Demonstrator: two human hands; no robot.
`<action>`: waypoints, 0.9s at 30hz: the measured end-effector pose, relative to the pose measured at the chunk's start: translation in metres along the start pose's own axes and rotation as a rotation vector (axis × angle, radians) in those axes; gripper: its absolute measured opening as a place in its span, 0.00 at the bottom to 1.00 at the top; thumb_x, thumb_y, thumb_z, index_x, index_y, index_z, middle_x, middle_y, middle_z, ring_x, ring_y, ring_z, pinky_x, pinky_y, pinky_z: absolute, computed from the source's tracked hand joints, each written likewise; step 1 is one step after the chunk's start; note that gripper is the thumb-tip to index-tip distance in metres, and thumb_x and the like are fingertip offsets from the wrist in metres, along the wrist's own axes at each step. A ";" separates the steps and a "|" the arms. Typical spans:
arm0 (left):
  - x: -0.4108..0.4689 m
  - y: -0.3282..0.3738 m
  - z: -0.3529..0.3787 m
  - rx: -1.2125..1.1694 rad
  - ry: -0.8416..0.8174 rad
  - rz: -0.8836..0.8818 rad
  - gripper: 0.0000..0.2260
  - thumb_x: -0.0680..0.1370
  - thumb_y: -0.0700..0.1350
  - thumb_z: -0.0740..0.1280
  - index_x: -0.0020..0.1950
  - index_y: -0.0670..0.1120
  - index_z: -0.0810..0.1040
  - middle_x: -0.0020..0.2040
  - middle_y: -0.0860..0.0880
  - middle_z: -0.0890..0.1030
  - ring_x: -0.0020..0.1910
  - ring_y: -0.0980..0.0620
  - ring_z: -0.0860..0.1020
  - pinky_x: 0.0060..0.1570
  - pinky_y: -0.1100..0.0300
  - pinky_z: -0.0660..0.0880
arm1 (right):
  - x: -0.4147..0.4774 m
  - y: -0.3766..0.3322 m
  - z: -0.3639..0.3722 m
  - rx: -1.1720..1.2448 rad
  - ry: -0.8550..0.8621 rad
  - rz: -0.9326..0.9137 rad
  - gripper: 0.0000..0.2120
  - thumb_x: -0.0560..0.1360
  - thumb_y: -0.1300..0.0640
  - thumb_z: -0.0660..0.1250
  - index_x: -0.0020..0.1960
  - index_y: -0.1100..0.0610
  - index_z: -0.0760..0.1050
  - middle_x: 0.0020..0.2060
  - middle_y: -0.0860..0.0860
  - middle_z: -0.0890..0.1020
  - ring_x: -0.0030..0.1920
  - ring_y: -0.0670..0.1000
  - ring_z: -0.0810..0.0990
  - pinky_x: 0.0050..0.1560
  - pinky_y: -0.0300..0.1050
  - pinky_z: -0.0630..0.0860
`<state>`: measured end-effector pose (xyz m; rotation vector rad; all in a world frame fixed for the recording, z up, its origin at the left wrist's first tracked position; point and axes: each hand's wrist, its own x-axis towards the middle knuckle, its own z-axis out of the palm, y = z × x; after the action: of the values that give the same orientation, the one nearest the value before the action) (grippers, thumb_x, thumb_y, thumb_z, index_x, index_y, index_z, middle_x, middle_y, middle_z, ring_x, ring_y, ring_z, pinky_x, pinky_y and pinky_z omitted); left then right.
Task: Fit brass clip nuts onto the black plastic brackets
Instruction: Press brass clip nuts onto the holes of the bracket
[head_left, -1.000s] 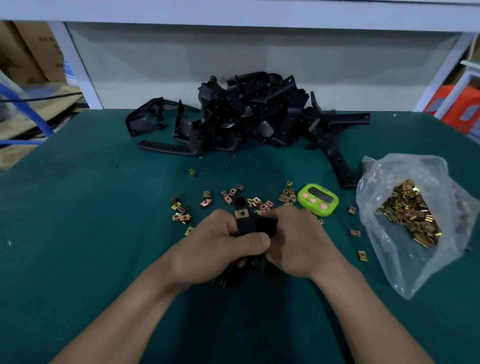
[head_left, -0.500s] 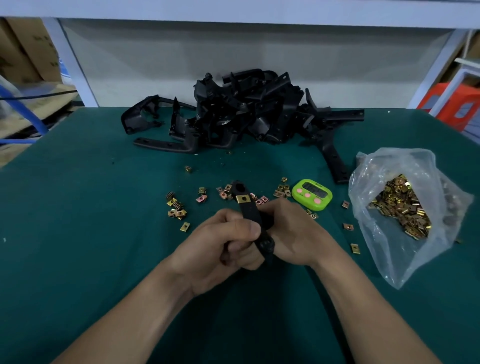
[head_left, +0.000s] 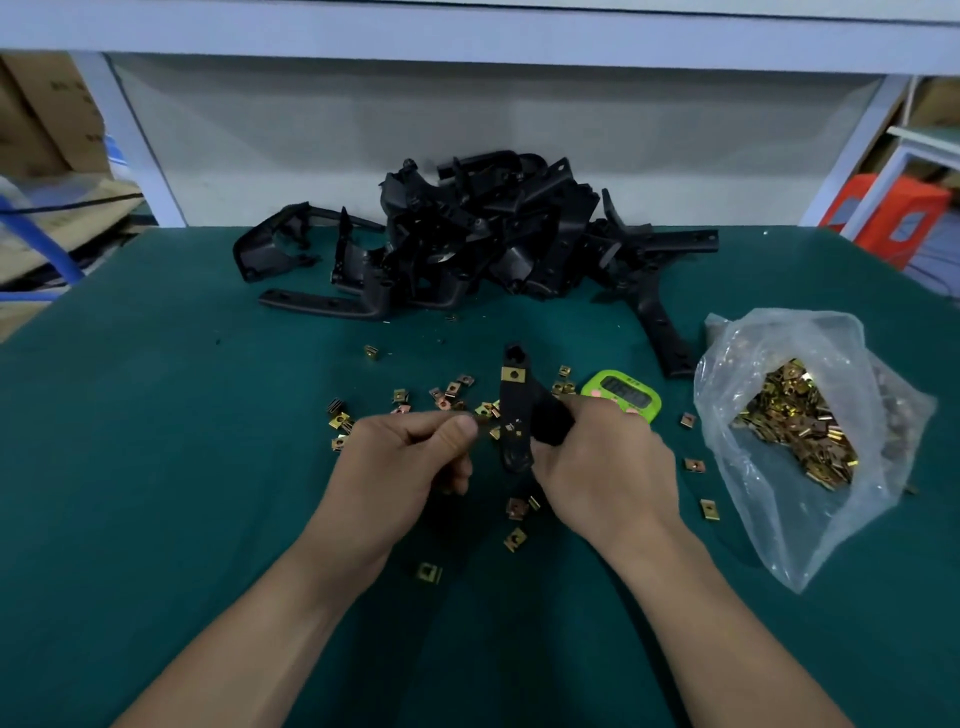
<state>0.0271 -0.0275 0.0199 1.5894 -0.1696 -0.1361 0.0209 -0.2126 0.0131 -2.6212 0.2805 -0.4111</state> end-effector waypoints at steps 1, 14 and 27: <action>0.000 0.000 -0.002 -0.008 -0.014 -0.019 0.07 0.78 0.46 0.70 0.48 0.50 0.88 0.32 0.48 0.81 0.33 0.52 0.79 0.37 0.63 0.78 | 0.000 0.001 -0.002 -0.025 0.015 0.009 0.12 0.68 0.39 0.63 0.44 0.44 0.77 0.25 0.43 0.70 0.30 0.55 0.69 0.32 0.44 0.63; -0.003 0.006 -0.006 -0.035 -0.136 -0.135 0.07 0.76 0.35 0.73 0.47 0.46 0.89 0.42 0.41 0.87 0.39 0.48 0.86 0.38 0.63 0.80 | -0.001 0.006 -0.017 -0.175 -0.007 -0.066 0.10 0.71 0.44 0.74 0.49 0.45 0.79 0.38 0.47 0.83 0.43 0.60 0.82 0.39 0.46 0.66; -0.007 0.006 -0.002 -0.055 -0.158 -0.095 0.06 0.69 0.45 0.76 0.42 0.43 0.88 0.38 0.41 0.85 0.35 0.50 0.82 0.36 0.63 0.78 | -0.003 0.007 -0.014 -0.158 0.023 -0.089 0.13 0.69 0.43 0.75 0.53 0.41 0.81 0.35 0.46 0.81 0.41 0.59 0.82 0.38 0.46 0.66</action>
<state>0.0208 -0.0246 0.0261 1.5320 -0.2118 -0.3384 0.0124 -0.2236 0.0205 -2.7934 0.2117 -0.4669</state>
